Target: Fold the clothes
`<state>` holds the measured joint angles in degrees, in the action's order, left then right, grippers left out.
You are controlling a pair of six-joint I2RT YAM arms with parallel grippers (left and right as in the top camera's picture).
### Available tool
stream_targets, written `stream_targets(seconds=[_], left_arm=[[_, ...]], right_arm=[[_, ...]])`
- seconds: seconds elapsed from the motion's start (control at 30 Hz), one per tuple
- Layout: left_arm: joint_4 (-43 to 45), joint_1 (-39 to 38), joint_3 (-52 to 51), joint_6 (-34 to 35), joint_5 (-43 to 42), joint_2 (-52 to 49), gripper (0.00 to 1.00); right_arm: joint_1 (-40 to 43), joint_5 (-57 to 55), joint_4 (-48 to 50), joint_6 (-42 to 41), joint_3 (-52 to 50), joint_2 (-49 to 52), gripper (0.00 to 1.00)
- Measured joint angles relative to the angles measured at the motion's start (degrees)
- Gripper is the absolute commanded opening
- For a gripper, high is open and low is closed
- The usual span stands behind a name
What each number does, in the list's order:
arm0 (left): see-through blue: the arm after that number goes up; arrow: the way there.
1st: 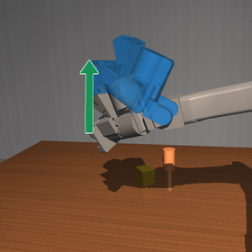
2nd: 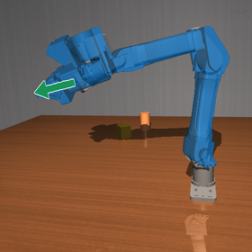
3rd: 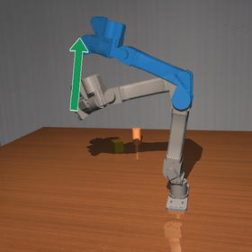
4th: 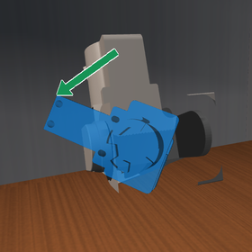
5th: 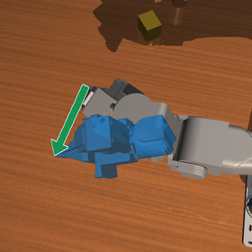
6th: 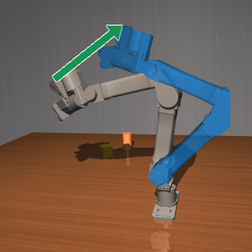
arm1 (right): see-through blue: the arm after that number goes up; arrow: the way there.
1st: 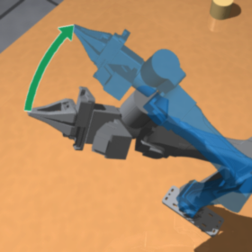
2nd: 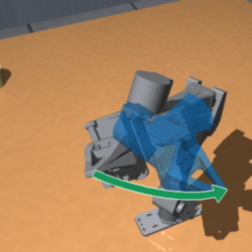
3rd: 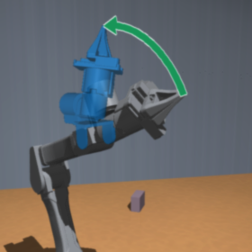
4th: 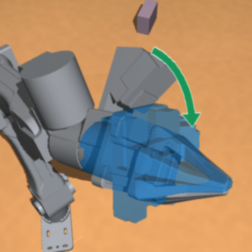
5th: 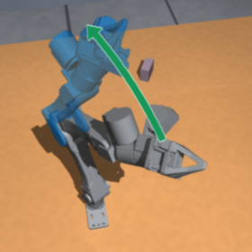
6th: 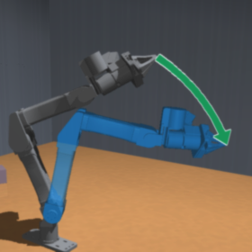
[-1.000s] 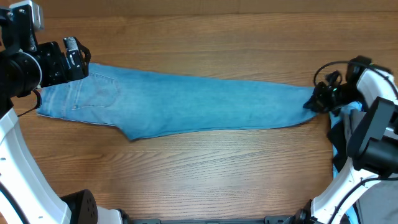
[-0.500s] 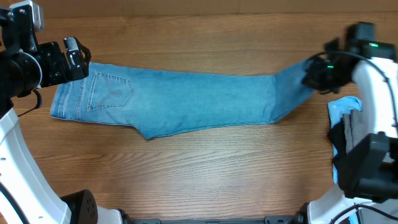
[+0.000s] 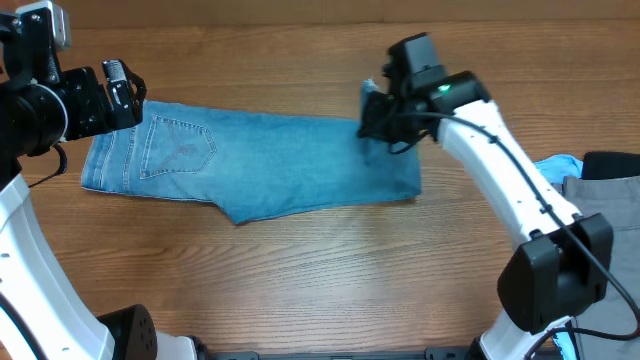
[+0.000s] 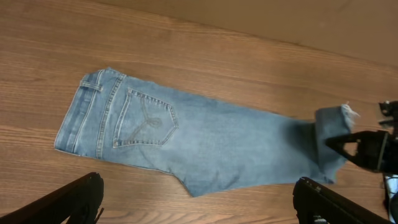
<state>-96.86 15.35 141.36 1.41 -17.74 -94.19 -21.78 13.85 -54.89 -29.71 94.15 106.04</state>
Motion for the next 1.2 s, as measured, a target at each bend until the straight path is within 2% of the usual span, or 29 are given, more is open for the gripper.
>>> stream_targets(seconds=[0.23, 0.5, 0.57, 0.6, 0.67, 0.7, 0.9, 0.93, 0.97, 1.0, 1.2], left_arm=[[0.0, 0.0, 0.0, 0.0, 0.0, 0.0, 1.0], [0.0, 0.0, 0.0, 0.0, 0.0, 0.0, 1.0], [0.0, 0.0, 0.0, 0.0, 0.0, 0.0, 1.0], [0.0, 0.0, 0.0, 0.0, 0.0, 0.0, 1.0], [0.0, 0.0, 0.0, 0.0, 0.0, 0.0, 1.0], [0.0, 0.0, 0.0, 0.0, 0.0, 0.0, 1.0], [0.0, 0.0, 0.0, 0.0, 0.0, 0.0, 1.0], [0.0, 0.0, 0.0, 0.0, 0.0, 0.0, 1.0], [0.0, 0.0, 0.0, 0.0, 0.0, 0.0, 1.0], [0.0, 0.0, 0.0, 0.0, 0.0, 0.0, 1.0], [0.0, 0.0, 0.0, 0.0, 0.0, 0.0, 1.0]], right_arm=[[-5.3, -1.2, 3.8, -8.3, 0.0, 5.1, 0.06], [-10.6, -1.2, 8.6, -10.8, -0.2, 10.4, 0.08], [-11.8, -1.2, 9.9, -12.0, -0.2, 10.4, 0.17], [-12.2, -1.1, 10.3, -12.7, -0.2, 10.4, 0.46], [-12.3, -1.1, 10.6, -13.9, -0.2, 10.4, 0.59], [-12.3, -1.0, 10.7, -14.2, -0.2, 10.4, 0.6], [-11.2, 0.3, 9.1, -12.0, -0.2, 10.4, 0.57], [-10.6, 0.5, 8.6, -11.0, -0.2, 10.3, 0.46], [-9.5, 0.6, 7.6, -9.3, -0.2, 10.1, 0.29], [-8.7, 0.8, 7.2, -8.5, -0.2, 9.8, 0.21], [-3.0, -2.3, -2.4, -4.5, -0.2, 7.9, 0.12]])
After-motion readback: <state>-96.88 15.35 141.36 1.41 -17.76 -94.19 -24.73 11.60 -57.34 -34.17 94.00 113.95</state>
